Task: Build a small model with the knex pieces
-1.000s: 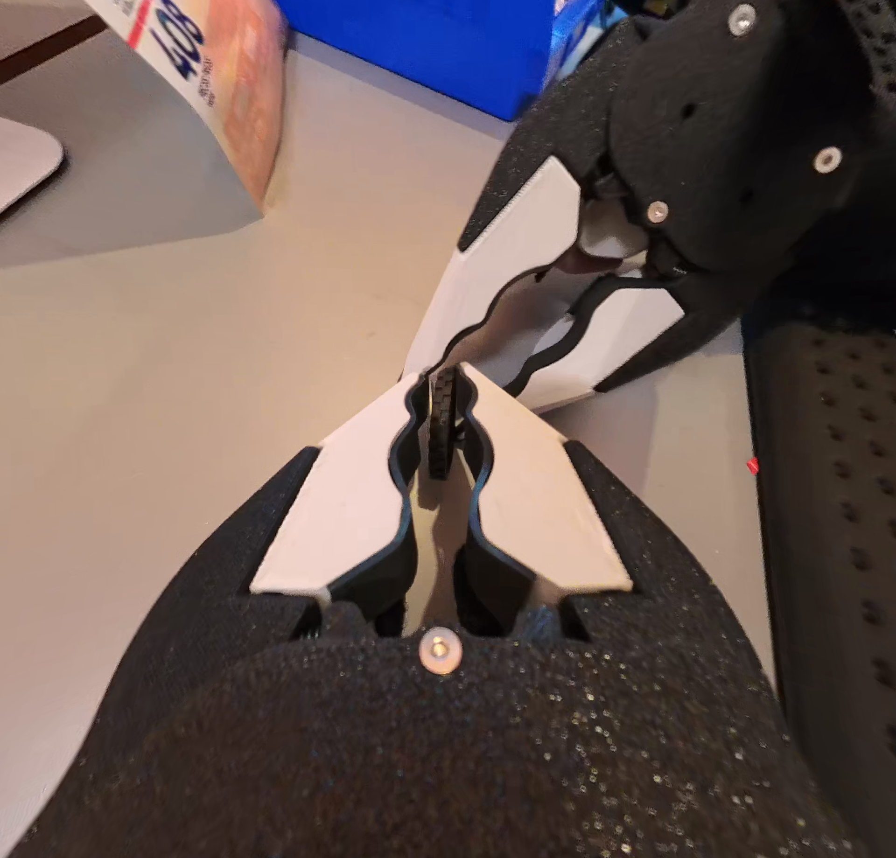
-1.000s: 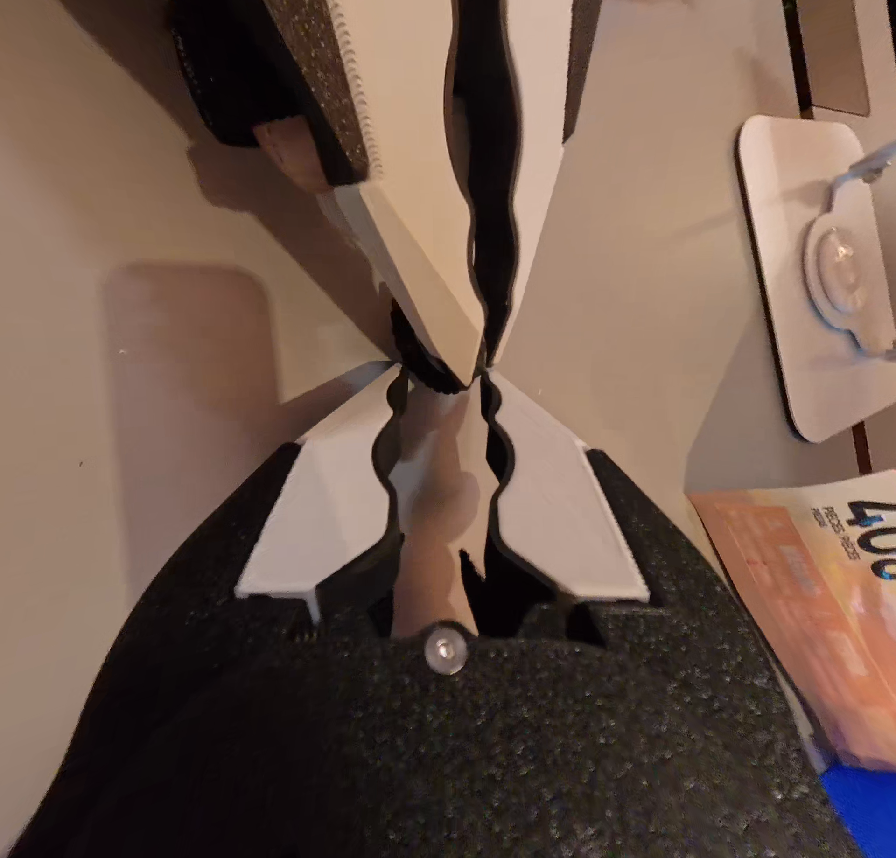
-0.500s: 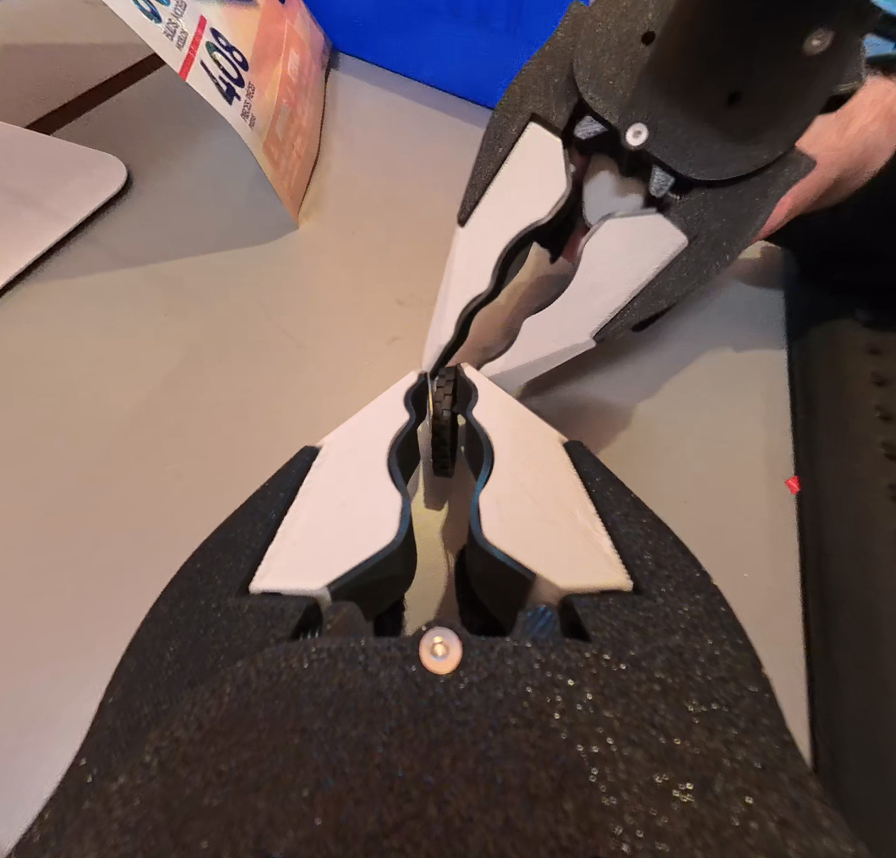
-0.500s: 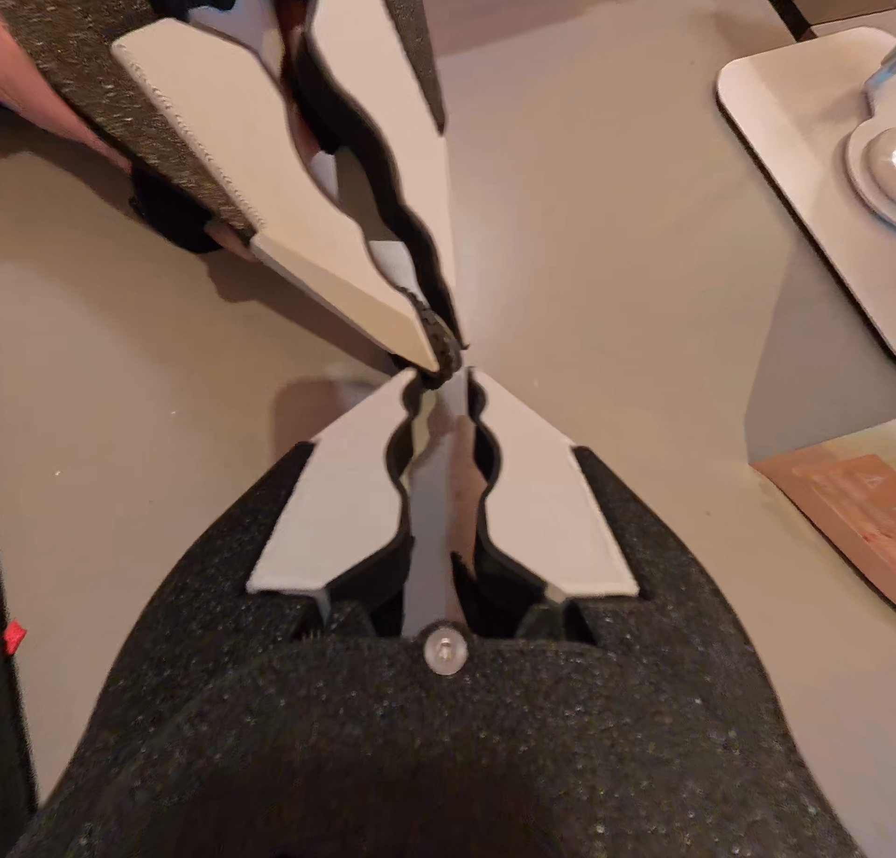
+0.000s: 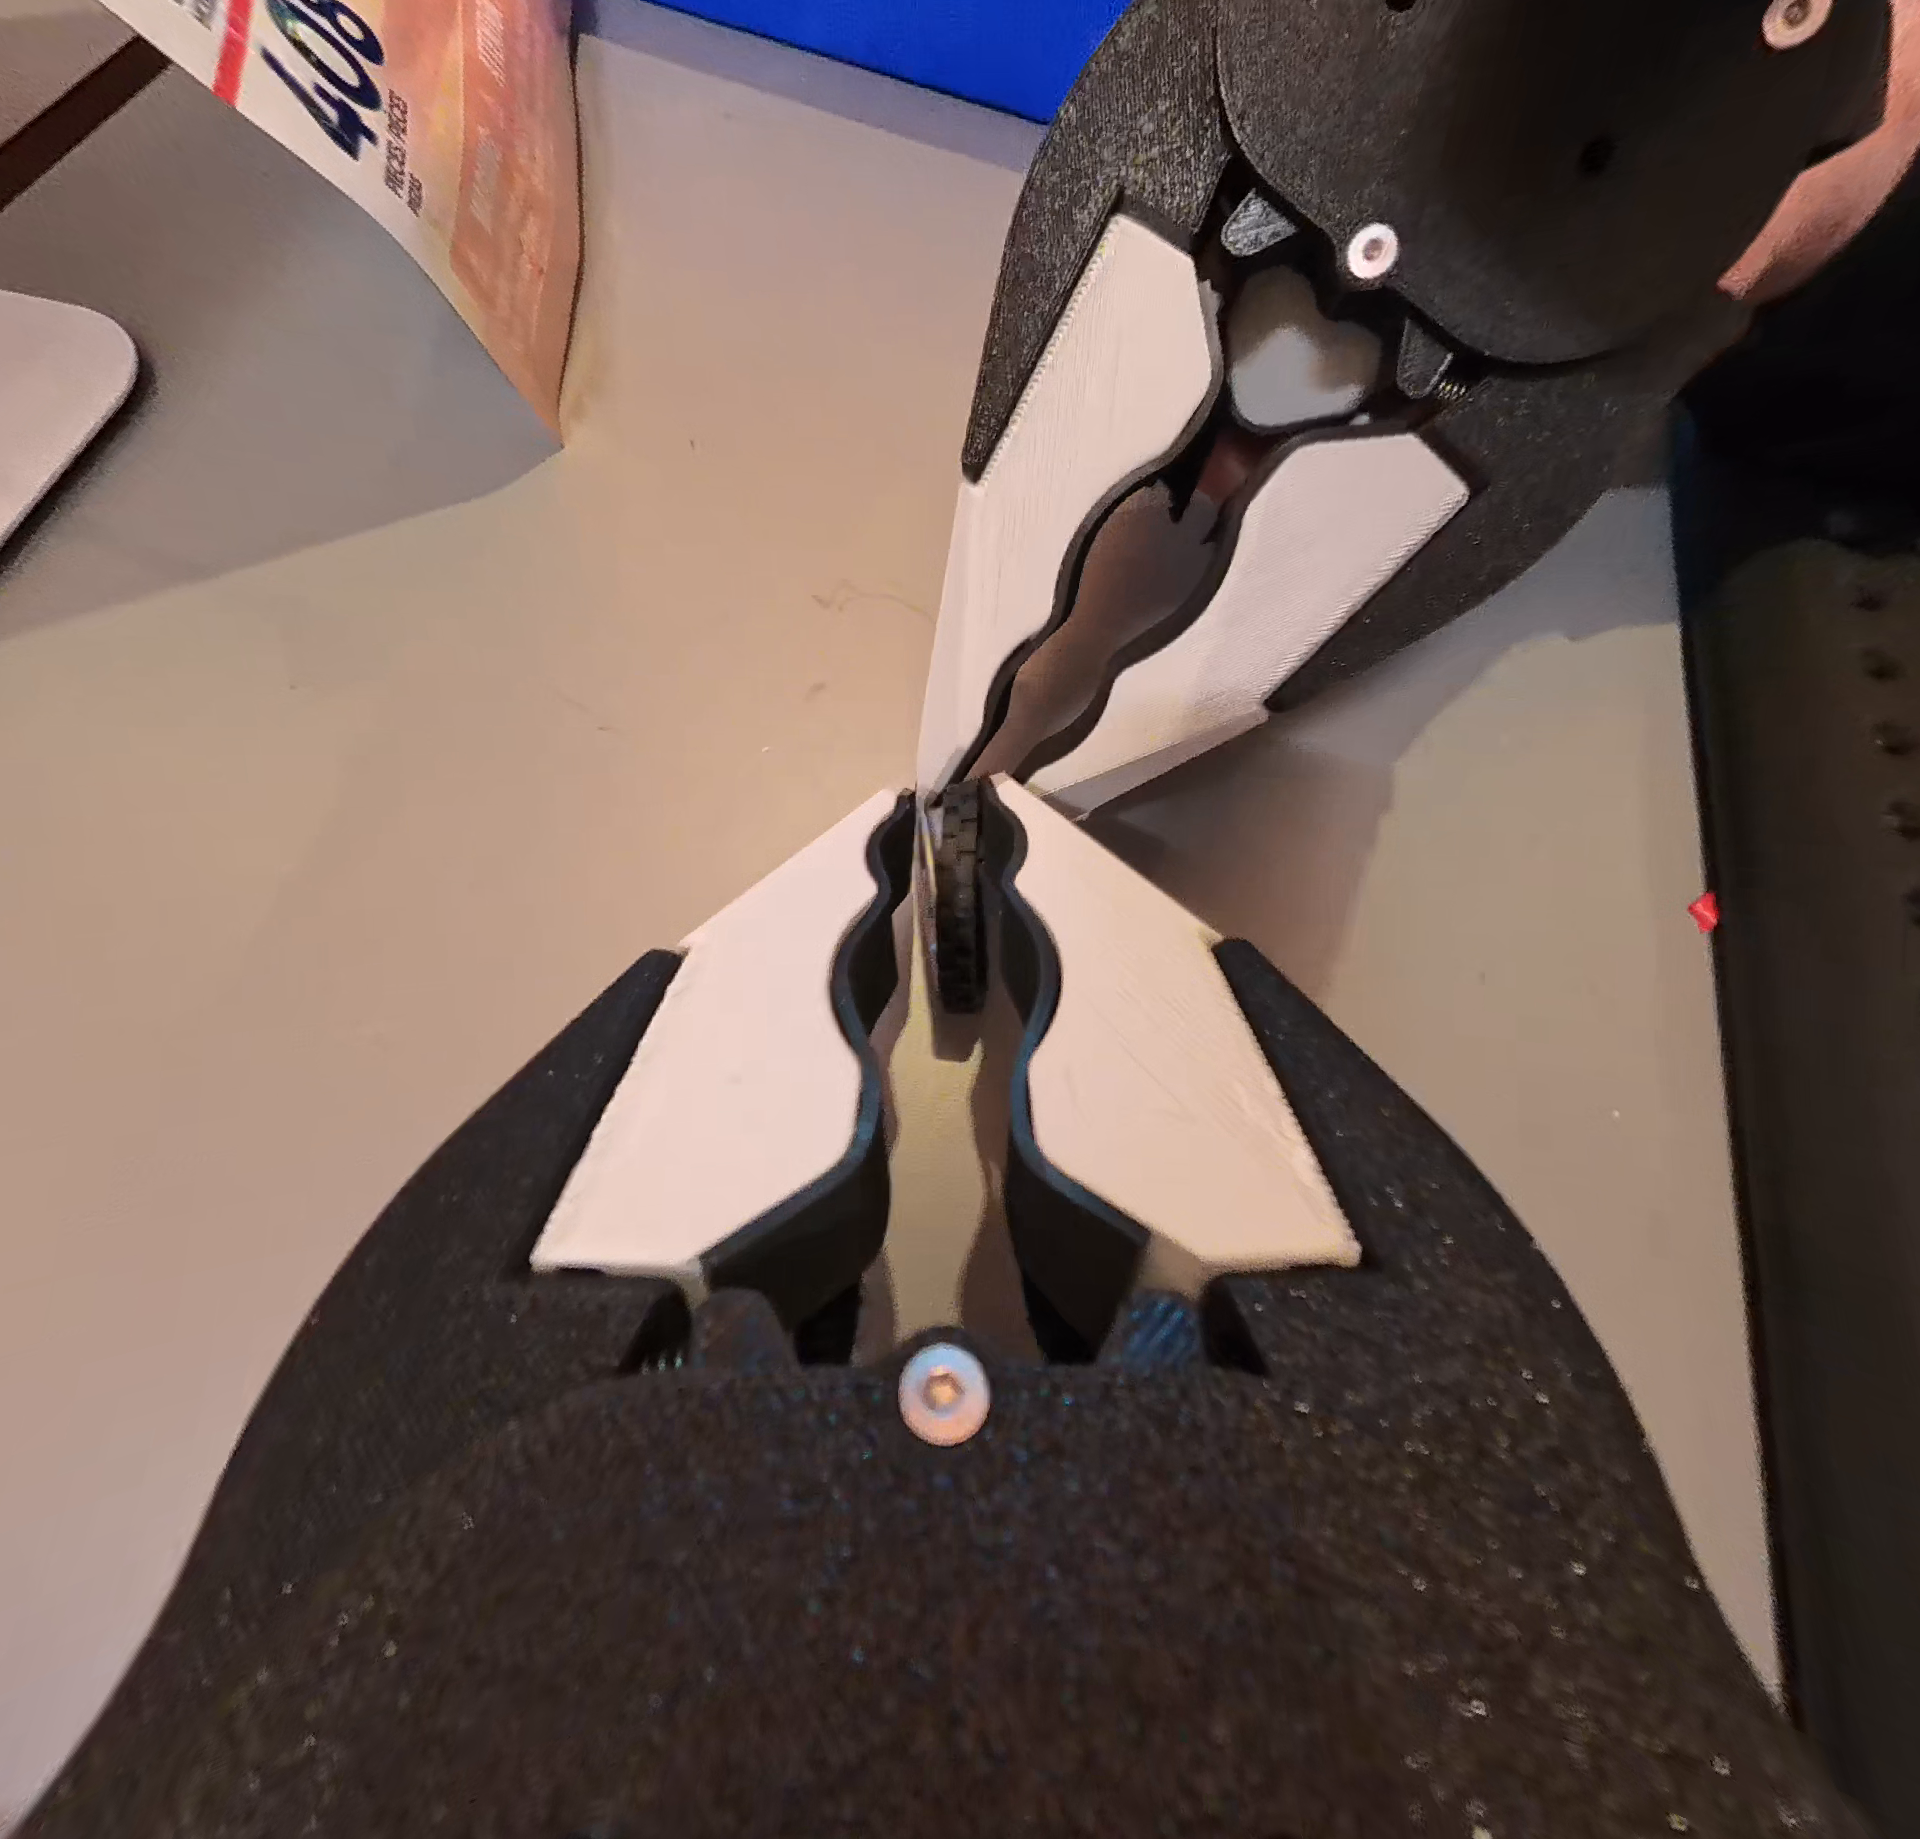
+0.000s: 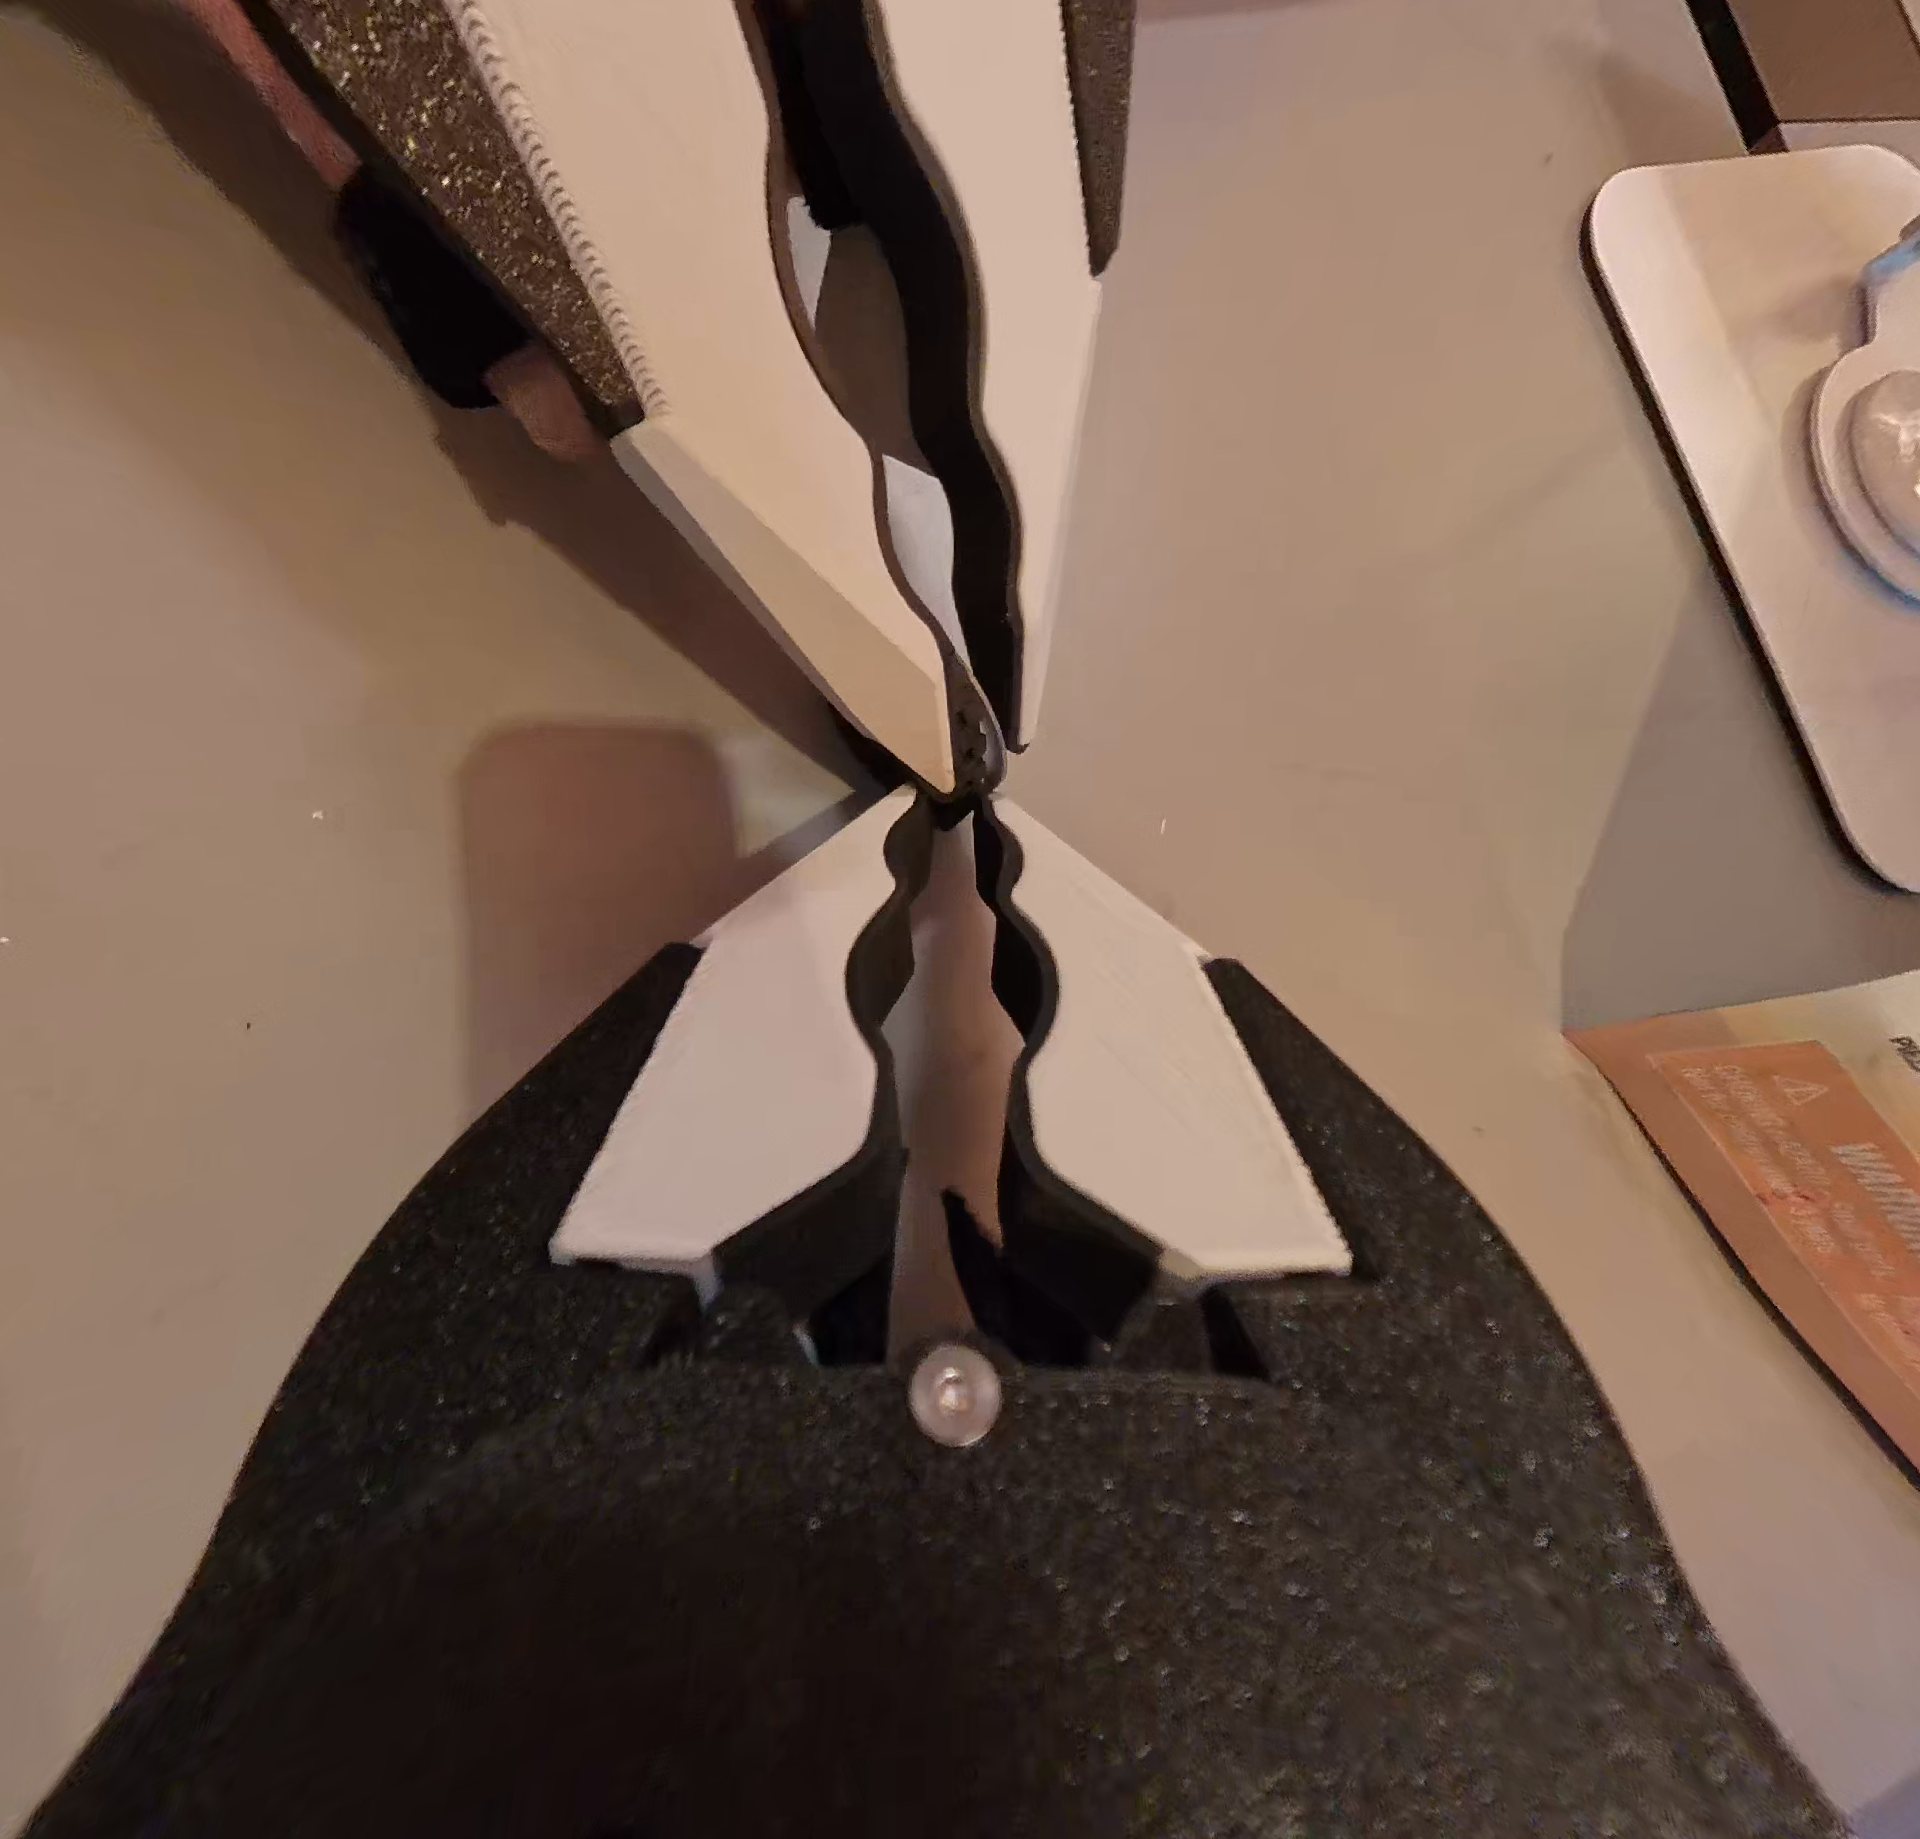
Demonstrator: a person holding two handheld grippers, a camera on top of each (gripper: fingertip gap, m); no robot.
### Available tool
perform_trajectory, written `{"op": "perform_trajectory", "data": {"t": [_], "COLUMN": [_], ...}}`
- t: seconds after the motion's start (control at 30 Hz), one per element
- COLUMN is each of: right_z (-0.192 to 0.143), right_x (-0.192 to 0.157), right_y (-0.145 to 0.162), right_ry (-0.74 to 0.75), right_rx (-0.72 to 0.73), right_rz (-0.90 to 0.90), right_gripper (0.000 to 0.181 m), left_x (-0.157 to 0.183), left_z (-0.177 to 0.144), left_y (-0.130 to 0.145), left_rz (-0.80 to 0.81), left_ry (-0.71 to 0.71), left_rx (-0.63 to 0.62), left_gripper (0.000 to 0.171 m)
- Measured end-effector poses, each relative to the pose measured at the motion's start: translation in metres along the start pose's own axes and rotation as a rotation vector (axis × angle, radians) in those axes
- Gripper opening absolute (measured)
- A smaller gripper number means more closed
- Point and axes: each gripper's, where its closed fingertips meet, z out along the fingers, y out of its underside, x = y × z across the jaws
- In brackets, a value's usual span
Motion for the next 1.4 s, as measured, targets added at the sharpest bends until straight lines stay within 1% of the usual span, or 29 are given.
{"op": "perform_trajectory", "data": {"t": [0.07, 0.17, 0.2, 0.27, 0.33, 0.4, 0.47, 0.5, 0.53, 0.63, 0.77, 0.9, 1.03, 1.07, 1.13, 1.4], "right_z": [0.0, 0.0, 0.0, 0.0, 0.0, 0.0, 0.0, 0.0, 0.0, 0.0, 0.0, -0.001, -0.001, -0.001, 0.001, 0.004], "right_x": [-0.001, -0.002, -0.001, -0.001, -0.001, 0.0, 0.0, -0.001, -0.001, 0.0, 0.003, 0.01, 0.021, 0.023, 0.026, 0.033], "right_y": [0.0, -0.002, -0.003, -0.001, -0.001, -0.002, -0.002, 0.0, 0.0, 0.0, 0.002, 0.005, 0.008, 0.009, 0.01, 0.01], "right_ry": [-0.003, -0.002, 0.0, -0.001, 0.005, 0.011, 0.011, 0.007, 0.005, 0.008, 0.011, 0.03, 0.095, 0.106, 0.121, 0.125], "right_rx": [0.001, 0.006, 0.005, 0.002, 0.001, -0.001, -0.001, -0.003, -0.001, -0.009, -0.009, -0.018, -0.04, -0.047, -0.052, -0.038], "right_rz": [-0.009, -0.014, -0.013, -0.011, -0.02, -0.018, -0.015, -0.013, -0.009, 0.019, 0.078, 0.14, 0.172, 0.176, 0.187, 0.23], "right_gripper": [0.006, 0.006, 0.005, 0.006, 0.005, 0.005, 0.005, 0.005, 0.005, 0.005, 0.005, 0.005, 0.005, 0.005, 0.005, 0.004], "left_x": [-0.003, -0.002, 0.002, 0.004, 0.005, 0.007, 0.007, 0.003, 0.001, -0.001, -0.004, -0.007, -0.016, -0.018, -0.021, -0.025], "left_z": [-0.001, -0.004, -0.008, -0.014, -0.011, -0.001, 0.008, 0.009, 0.009, 0.009, 0.011, 0.015, 0.019, 0.02, 0.021, 0.023], "left_y": [0.0, 0.002, 0.005, 0.005, 0.004, 0.014, 0.024, 0.024, 0.023, 0.024, 0.022, 0.018, 0.013, 0.013, 0.012, 0.011], "left_rz": [0.02, -0.001, 0.01, 0.025, 0.022, 0.047, 0.078, 0.086, 0.098, 0.163, 0.232, 0.244, 0.271, 0.262, 0.295, 0.313], "left_ry": [-0.017, 0.032, 0.061, 0.062, 0.058, 0.053, 0.027, -0.007, -0.018, -0.05, -0.12, -0.188, -0.307, -0.32, -0.362, -0.397], "left_rx": [-0.009, -0.025, -0.053, -0.071, -0.072, -0.134, -0.185, -0.178, -0.175, -0.18, -0.183, -0.179, -0.195, -0.197, -0.215, -0.219], "left_gripper": [0.02, 0.021, 0.032, 0.038, 0.038, 0.034, 0.027, 0.016, 0.01, 0.005, 0.004, 0.004, 0.004, 0.004, 0.004, 0.004]}}
